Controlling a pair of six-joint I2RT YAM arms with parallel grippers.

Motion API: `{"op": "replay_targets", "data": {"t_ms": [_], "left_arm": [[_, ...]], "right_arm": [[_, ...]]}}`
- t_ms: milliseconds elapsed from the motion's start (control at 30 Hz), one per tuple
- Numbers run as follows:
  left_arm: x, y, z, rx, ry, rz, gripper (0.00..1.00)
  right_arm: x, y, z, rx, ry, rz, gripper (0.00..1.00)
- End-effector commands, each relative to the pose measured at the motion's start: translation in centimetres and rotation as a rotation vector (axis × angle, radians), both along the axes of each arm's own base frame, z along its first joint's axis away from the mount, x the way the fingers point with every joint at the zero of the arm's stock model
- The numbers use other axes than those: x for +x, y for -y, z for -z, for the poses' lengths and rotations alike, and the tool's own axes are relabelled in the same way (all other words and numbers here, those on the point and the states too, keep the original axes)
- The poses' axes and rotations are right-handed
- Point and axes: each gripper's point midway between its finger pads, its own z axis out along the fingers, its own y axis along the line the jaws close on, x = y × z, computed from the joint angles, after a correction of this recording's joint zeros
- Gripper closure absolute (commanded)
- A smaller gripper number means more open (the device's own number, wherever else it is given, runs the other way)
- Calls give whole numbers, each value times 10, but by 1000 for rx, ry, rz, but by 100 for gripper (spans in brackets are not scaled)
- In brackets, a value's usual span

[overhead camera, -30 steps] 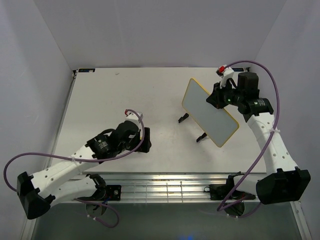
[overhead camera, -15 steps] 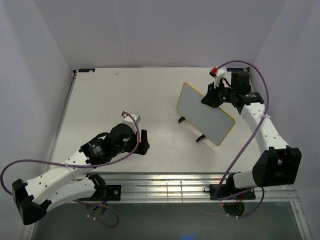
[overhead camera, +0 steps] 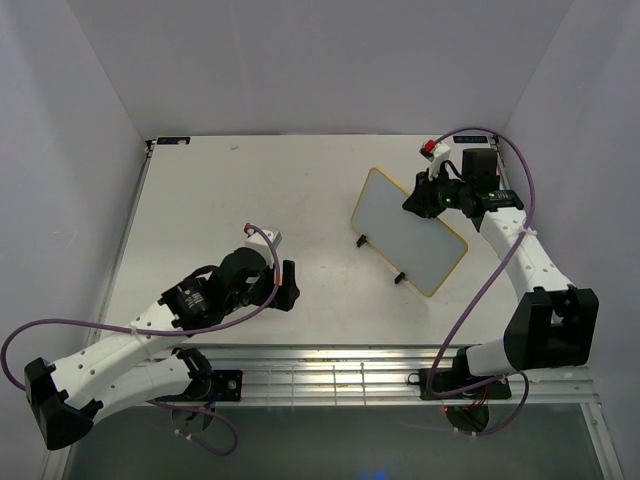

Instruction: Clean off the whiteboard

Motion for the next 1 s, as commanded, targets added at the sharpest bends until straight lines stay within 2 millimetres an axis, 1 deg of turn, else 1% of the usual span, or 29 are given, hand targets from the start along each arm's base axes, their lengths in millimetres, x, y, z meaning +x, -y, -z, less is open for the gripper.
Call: {"op": "replay_targets", "data": {"t_ms": [0, 33, 67, 133, 167, 233, 333, 367, 433, 467, 533, 567, 700, 767, 800, 933, 967], "left_arm": [[-1, 3, -5, -21, 13, 22, 2], [-1, 4, -5, -23, 13, 23, 2], [-1, 4, -5, -21, 12, 23, 2], [-1, 4, -5, -21, 11, 24, 2], [-1, 4, -4, -19, 10, 26, 2], [-2, 4, -4, -20, 9, 27, 2], [-2, 5, -4, -23, 9, 30, 2], [-2, 5, -3, -20, 6, 32, 2], [-2, 5, -4, -22, 8, 32, 2], [-2, 5, -4, -23, 9, 32, 2], [-1, 4, -4, -21, 12, 27, 2], [-1, 4, -4, -21, 12, 25, 2], [-1, 4, -3, -15, 10, 25, 2], [-1, 3, -1, -9, 7, 24, 2], [0, 3, -2, -9, 9, 21, 2], [4, -5, -4, 6, 24, -35, 2], [7, -11, -4, 17, 32, -68, 2]], "right_arm": [[11, 3, -1, -9, 55, 2, 76], [12, 3, 0, -12, 53, 11, 72], [12, 4, -1, -16, 57, 11, 65], [13, 6, 0, -24, 67, 23, 54], [14, 8, 0, -31, 71, 32, 41], [18, 11, 2, -47, 70, 52, 36], [25, 17, 8, -72, 63, 83, 21], [26, 19, 10, -80, 56, 97, 18], [31, 25, 17, -111, 45, 127, 15], [33, 28, 19, -125, 43, 141, 11], [37, 34, 24, -156, 36, 167, 8], [39, 35, 23, -162, 35, 174, 5], [46, 42, 23, -192, 38, 215, 0], [48, 46, 26, -207, 33, 231, 9], [50, 48, 26, -213, 34, 243, 10], [51, 51, 25, -215, 38, 263, 10], [52, 53, 25, -223, 42, 280, 10]]}}
